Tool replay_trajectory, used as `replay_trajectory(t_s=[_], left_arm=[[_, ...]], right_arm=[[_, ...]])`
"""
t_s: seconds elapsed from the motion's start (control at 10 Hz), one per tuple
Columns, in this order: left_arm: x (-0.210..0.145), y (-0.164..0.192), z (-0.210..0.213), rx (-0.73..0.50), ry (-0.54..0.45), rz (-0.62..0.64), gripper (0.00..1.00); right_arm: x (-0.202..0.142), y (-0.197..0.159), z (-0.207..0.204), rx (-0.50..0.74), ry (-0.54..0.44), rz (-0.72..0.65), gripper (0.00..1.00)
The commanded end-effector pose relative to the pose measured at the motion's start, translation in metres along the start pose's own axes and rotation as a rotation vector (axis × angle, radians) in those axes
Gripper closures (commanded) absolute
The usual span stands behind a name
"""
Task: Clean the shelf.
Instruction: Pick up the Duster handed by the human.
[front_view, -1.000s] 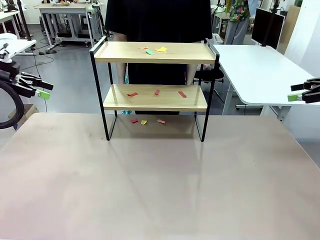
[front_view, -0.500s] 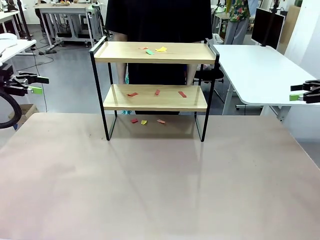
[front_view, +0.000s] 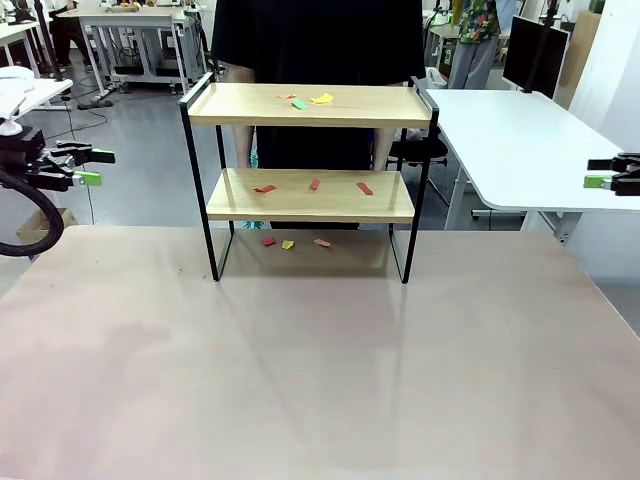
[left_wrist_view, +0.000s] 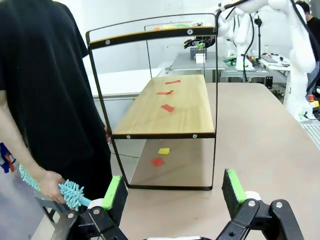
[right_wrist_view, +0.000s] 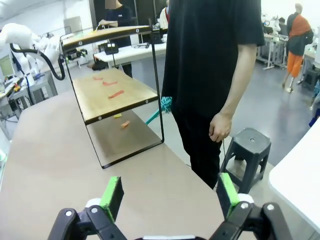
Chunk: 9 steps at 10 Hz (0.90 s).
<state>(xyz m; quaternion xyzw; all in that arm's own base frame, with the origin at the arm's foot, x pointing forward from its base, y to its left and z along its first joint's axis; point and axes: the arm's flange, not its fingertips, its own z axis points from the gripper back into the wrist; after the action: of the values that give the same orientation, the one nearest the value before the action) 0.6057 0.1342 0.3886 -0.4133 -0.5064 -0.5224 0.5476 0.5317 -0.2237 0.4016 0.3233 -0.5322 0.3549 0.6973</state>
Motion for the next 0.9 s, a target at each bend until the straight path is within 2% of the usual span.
replay_trajectory(t_s=[0.0,0.5,0.8], left_arm=[[0.0013,0.0034,0.0021,-0.008,-0.051,-0.030,0.00],[-0.0001,0.0056,0.0029,-0.028,-0.069,-0.017,0.00],[-0.0028,0.0022,0.0007,-0.022,-0.040,-0.004,0.00]], right_arm=[[0.0028,-0.0062,-0.0018,0.000,-0.050,0.020,0.00],[0.0041,-0.0096,-0.0004,-0.012,-0.079,0.020,0.00],[0.0028,-0.0045,0.0013,-0.005,-0.039,-0.002,0.00]])
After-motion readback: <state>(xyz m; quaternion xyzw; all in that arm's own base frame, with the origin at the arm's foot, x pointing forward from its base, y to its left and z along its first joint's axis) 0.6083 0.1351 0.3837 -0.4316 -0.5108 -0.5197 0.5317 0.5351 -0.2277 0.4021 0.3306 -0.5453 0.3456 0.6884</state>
